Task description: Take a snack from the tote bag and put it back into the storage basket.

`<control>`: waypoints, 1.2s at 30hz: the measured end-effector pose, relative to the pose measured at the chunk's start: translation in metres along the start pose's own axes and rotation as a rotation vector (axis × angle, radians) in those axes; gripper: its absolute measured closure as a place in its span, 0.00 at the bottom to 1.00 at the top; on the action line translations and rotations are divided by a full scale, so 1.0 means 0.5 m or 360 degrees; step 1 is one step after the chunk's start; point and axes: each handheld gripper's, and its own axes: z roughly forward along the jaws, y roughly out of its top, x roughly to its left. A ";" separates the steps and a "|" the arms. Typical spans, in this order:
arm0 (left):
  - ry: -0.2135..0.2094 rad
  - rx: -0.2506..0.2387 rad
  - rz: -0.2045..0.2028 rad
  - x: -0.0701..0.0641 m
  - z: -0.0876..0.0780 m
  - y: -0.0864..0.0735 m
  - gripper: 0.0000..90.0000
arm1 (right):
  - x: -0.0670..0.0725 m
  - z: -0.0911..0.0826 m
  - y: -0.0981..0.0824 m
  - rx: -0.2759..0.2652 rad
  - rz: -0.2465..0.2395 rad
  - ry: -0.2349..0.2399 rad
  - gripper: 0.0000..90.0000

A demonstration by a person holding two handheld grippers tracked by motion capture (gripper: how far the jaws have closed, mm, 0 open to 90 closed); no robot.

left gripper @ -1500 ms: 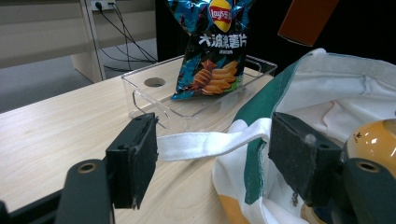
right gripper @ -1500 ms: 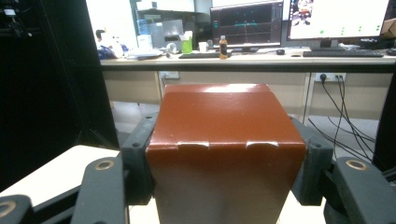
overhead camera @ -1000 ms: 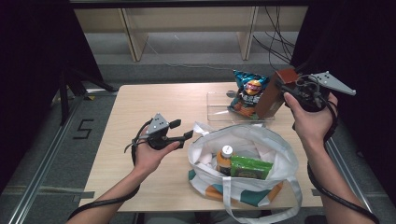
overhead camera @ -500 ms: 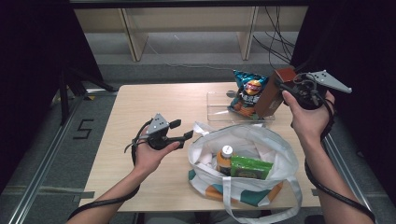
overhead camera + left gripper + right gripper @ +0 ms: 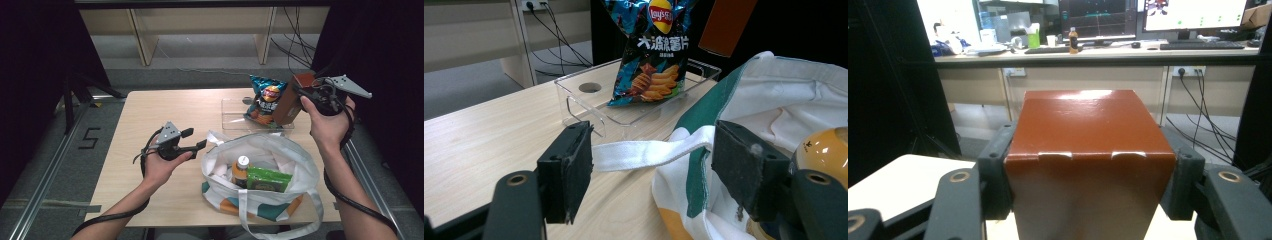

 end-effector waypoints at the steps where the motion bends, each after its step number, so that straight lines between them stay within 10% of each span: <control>1: 0.0000 -0.0001 0.0001 0.000 0.000 0.000 0.36 | 0.003 0.000 -0.001 0.0020 0.0042 -0.0013 0.44; 36: -0.0002 0.0003 0.0003 0.001 0.000 -0.002 0.36 | -0.021 0.061 -0.043 0.0071 0.0015 -0.0097 0.44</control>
